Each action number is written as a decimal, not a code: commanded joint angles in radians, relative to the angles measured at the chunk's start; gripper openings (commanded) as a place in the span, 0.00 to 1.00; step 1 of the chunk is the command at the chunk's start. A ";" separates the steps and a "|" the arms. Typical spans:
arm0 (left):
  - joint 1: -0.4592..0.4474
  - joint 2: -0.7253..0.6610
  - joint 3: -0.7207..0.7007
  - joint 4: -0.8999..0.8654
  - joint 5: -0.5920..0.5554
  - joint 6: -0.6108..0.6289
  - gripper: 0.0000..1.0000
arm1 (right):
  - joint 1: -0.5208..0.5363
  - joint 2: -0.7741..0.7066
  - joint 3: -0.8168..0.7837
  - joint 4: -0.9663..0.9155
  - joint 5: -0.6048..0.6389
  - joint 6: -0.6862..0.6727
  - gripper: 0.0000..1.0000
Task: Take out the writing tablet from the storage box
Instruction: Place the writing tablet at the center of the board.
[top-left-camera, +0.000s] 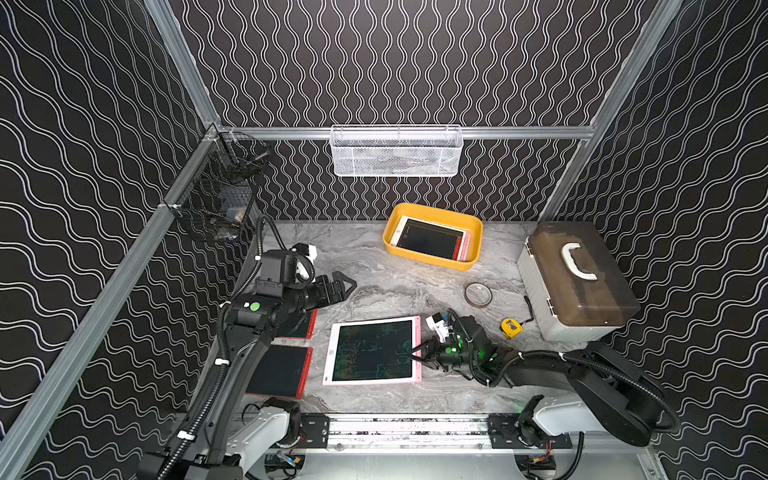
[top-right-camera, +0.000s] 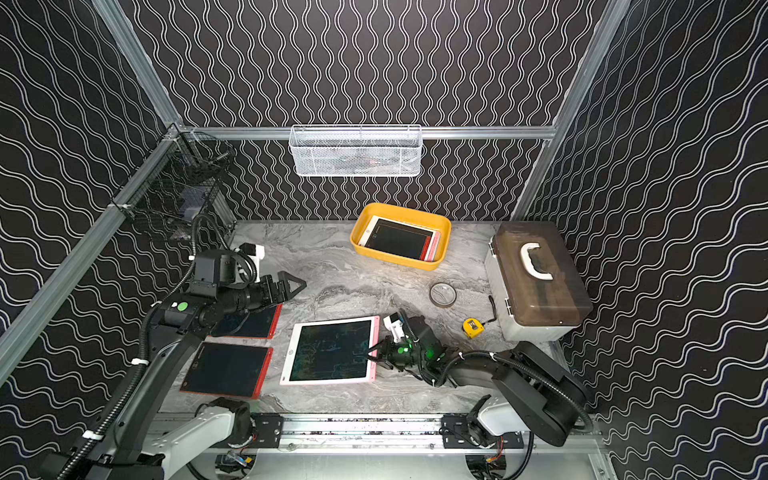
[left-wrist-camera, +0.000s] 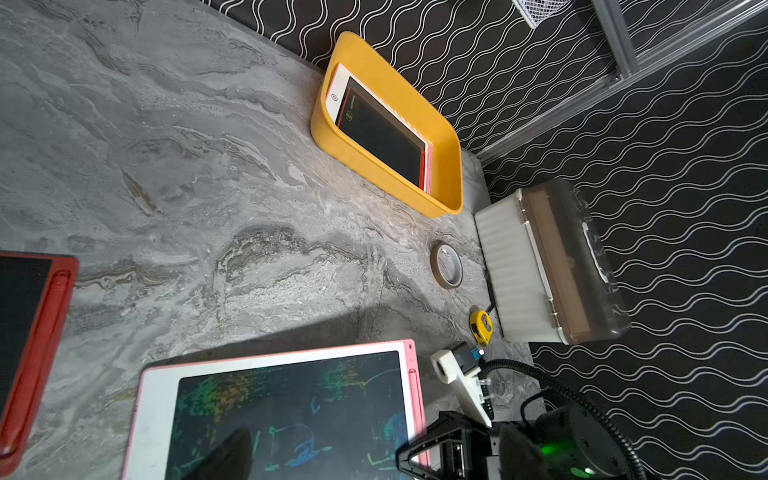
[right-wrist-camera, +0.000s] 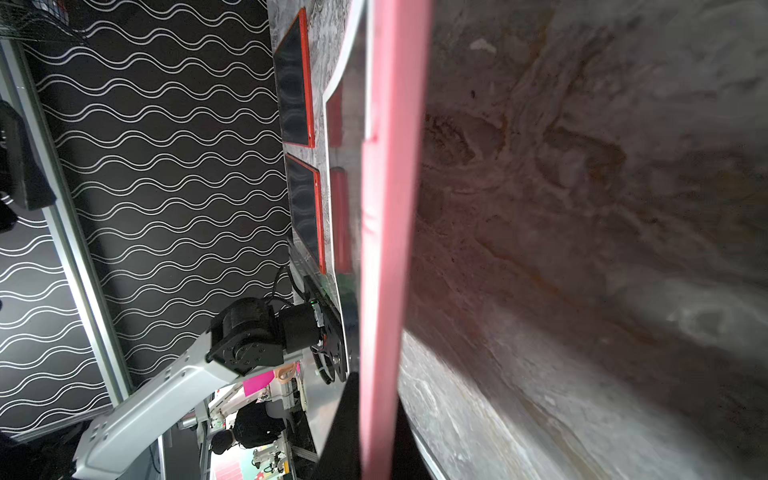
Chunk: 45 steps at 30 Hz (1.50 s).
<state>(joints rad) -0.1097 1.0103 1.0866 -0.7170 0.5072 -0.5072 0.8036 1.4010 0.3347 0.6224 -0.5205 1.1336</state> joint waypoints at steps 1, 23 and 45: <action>0.001 -0.007 -0.012 0.044 0.035 -0.042 0.96 | 0.024 0.016 0.005 0.024 0.076 0.015 0.01; -0.001 -0.026 0.000 0.037 0.032 -0.041 0.97 | 0.057 -0.058 -0.005 -0.075 0.152 -0.005 0.01; 0.000 -0.035 -0.001 0.029 0.022 -0.040 0.97 | 0.065 0.002 -0.021 -0.066 0.155 -0.006 0.00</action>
<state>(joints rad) -0.1104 0.9787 1.0801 -0.6975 0.5270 -0.5507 0.8650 1.3880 0.3111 0.6220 -0.3939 1.1355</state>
